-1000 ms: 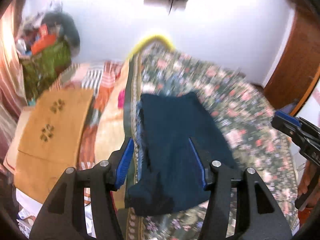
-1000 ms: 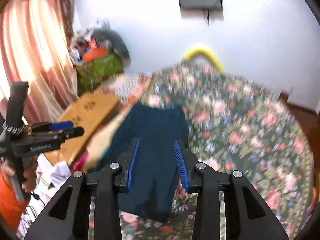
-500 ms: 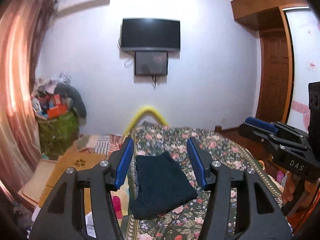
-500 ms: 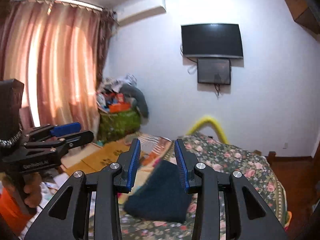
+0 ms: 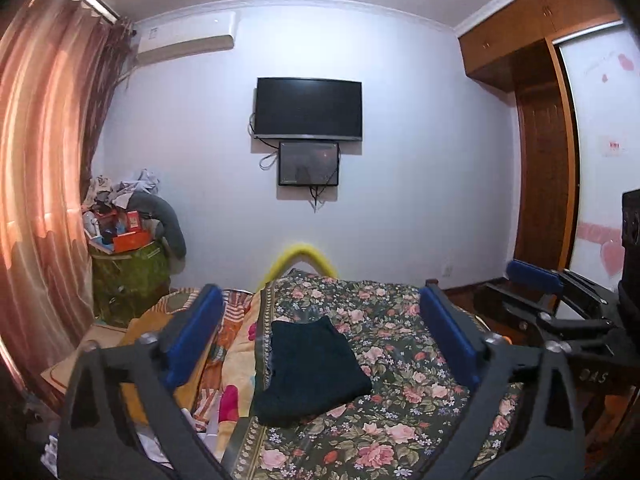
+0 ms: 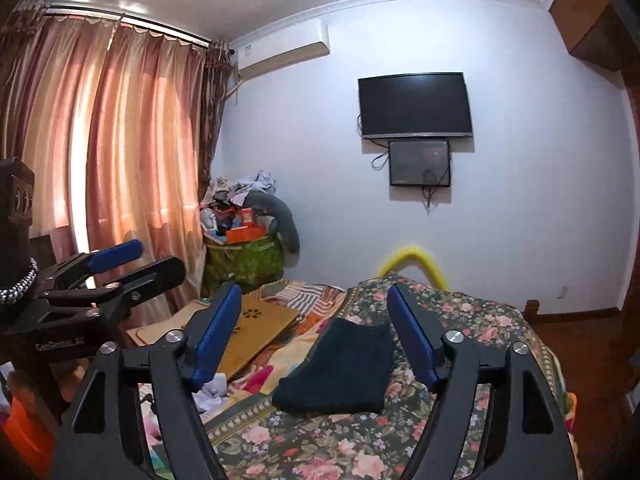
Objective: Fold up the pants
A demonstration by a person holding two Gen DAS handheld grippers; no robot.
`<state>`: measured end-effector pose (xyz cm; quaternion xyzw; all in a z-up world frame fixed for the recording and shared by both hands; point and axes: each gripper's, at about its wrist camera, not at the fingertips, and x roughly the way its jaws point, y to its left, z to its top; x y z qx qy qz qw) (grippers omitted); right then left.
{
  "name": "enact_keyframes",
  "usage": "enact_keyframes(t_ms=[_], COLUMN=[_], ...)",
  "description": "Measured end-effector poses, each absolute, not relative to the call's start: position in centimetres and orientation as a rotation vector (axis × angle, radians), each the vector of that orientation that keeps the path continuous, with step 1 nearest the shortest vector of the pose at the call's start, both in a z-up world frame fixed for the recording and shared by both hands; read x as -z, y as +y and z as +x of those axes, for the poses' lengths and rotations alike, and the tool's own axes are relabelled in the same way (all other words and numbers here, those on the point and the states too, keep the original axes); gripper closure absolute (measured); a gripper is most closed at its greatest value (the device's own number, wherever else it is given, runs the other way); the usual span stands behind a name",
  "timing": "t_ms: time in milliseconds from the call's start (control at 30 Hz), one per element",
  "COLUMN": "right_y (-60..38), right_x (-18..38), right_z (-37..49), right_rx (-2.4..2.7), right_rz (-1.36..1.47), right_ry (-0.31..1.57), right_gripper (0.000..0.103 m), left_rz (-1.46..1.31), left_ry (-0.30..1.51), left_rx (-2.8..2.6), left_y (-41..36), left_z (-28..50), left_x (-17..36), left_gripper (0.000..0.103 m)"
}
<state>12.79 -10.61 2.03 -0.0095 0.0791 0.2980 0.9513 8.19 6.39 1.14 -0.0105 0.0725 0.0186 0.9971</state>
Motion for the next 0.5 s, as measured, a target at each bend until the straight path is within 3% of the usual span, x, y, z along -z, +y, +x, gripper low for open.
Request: enact_keyframes(t_ms=[33, 100, 500], right_y=[-11.0, -11.5, -12.1], right_x=[-2.0, -2.0, -1.6], right_z=[12.5, 12.3, 11.3], right_rx=[-0.599, -0.577, -0.556], right_rz=[-0.017, -0.005, 0.008], right_ry=[0.157, 0.144, 0.133], right_gripper=[0.008, 0.000, 0.000], left_rz=[-0.019, -0.017, -0.044], left_ry=[0.139, 0.137, 0.155], left_rx=[-0.045, -0.049, -0.037], left_y=[6.3, 6.2, 6.2], left_z=[7.8, 7.4, 7.3], left_x=[-1.2, -1.2, -1.0], left_gripper=[0.001, 0.001, 0.001])
